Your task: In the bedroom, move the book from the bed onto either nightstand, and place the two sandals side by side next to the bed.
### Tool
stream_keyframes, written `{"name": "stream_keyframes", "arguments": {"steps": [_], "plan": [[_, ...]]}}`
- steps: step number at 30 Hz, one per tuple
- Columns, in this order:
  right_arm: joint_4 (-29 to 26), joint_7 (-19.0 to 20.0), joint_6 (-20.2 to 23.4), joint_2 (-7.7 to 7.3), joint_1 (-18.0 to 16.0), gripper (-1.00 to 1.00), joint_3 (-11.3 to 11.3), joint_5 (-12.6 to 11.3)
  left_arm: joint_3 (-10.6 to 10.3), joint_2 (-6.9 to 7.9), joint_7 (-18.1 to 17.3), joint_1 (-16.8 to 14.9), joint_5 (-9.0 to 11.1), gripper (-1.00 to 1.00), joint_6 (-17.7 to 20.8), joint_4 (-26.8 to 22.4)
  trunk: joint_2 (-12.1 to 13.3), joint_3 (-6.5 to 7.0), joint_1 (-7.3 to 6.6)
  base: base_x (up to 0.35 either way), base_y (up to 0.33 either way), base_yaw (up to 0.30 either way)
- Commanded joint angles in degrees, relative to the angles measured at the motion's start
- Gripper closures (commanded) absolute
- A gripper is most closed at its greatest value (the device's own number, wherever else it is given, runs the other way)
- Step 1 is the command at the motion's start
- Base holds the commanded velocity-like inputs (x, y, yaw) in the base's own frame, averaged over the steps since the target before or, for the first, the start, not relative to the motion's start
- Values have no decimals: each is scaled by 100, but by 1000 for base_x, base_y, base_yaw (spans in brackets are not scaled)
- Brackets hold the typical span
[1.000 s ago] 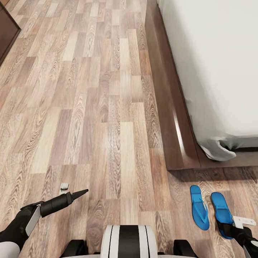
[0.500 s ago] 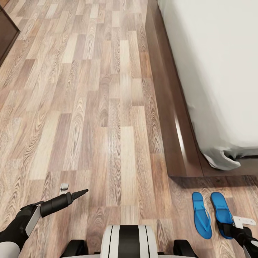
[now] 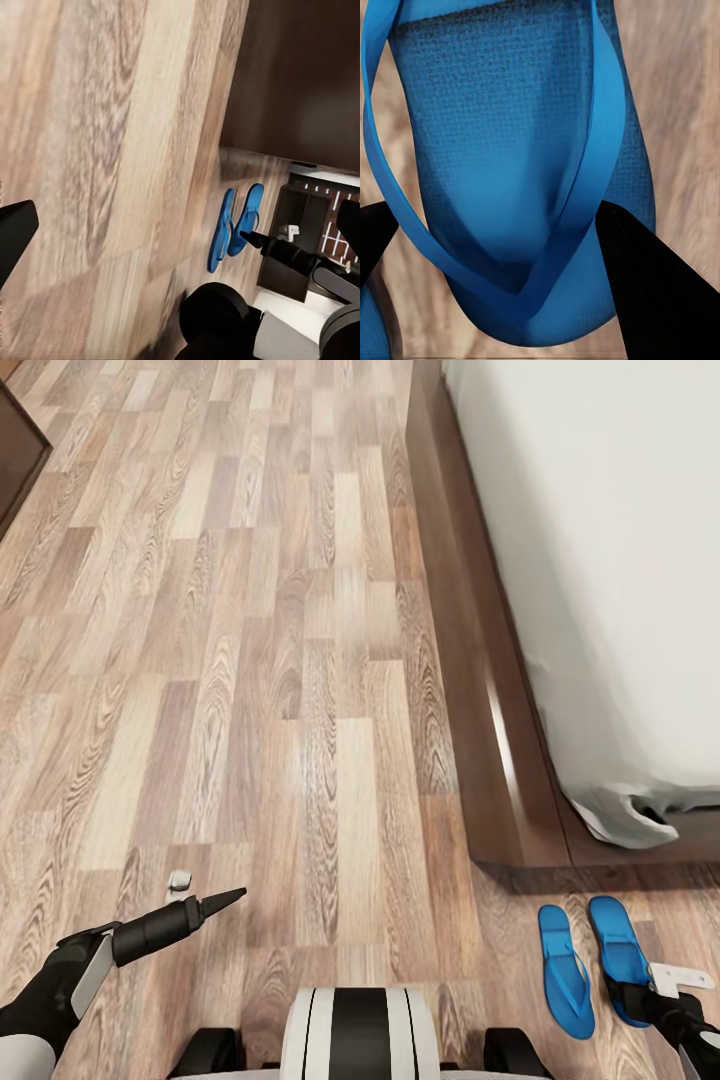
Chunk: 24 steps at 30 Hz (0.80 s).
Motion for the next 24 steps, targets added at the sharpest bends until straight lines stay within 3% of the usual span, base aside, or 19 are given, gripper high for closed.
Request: {"name": "stream_keyframes", "arguments": {"steps": [1, 4, 10, 14, 24], "plan": [[2, 40, -20, 4, -5, 100, -47, 48, 2, 1, -14, -2, 17, -100, 59, 1, -2, -25, 1, 0, 0, 0], [2, 40, -22, 4, -7, 100, -47, 48, 2, 1, -14, -2, 17, -100, 59, 1, -6, -92, 9, 0, 0, 0], [2, 40, -20, 4, -5, 100, -47, 48, 2, 1, -15, -2, 17, -100, 59, 1, -6, -92, 9, 0, 0, 0], [2, 40, -22, 4, -5, 100, -47, 48, 2, 1, -12, -2, 17, -100, 61, 1, -12, -180, 20, 0, 0, 0], [-31, 62, -37, 4, -5, 100, -47, 48, 5, 1, -11, -2, 17, -100, 61, 1, -12, -180, 20, 0, 0, 0]]}}
